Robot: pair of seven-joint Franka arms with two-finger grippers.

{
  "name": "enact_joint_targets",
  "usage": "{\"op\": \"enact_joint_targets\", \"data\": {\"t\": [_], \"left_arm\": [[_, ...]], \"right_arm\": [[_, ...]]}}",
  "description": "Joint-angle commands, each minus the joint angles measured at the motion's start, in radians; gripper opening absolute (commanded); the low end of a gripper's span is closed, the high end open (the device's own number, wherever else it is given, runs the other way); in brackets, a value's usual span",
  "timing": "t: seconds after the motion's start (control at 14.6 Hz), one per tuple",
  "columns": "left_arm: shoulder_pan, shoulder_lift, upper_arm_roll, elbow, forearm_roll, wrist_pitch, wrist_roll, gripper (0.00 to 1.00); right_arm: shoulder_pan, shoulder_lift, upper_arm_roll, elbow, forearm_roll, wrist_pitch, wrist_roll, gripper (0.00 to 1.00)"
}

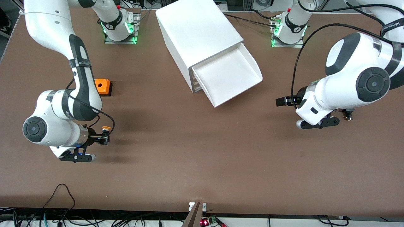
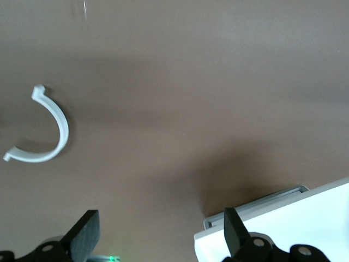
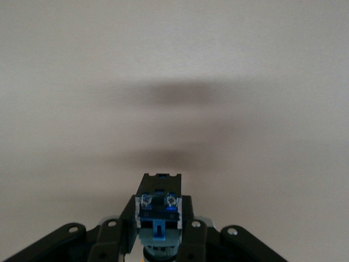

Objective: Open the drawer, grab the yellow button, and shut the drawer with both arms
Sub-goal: 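Push the drawer shut with the left gripper while the right gripper lowers the button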

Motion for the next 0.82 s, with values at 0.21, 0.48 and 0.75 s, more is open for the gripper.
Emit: {"op": "enact_joint_targets", "data": {"t": [0.21,0.48,0.75], "left_arm": [[0.011,-0.213,-0.069,-0.423,-0.061,0.356,-0.150,1.00],[0.015,-0.210,-0.141,-0.518,-0.074,0.515,-0.294,1.00],[0.011,-0.218,-0.164,-0.611,-0.127,0.668,-0.310,1.00]], "right_arm": [[-0.075,-0.001,-0.004,-0.188,0.014,0.213,-0.211,0.00],[-0.088,0.013,0.001,-0.222,0.045,0.241,-0.213,0.00],[-0.088,0.039,-0.001,-0.222,0.068,0.243,-0.213,0.10]]}}
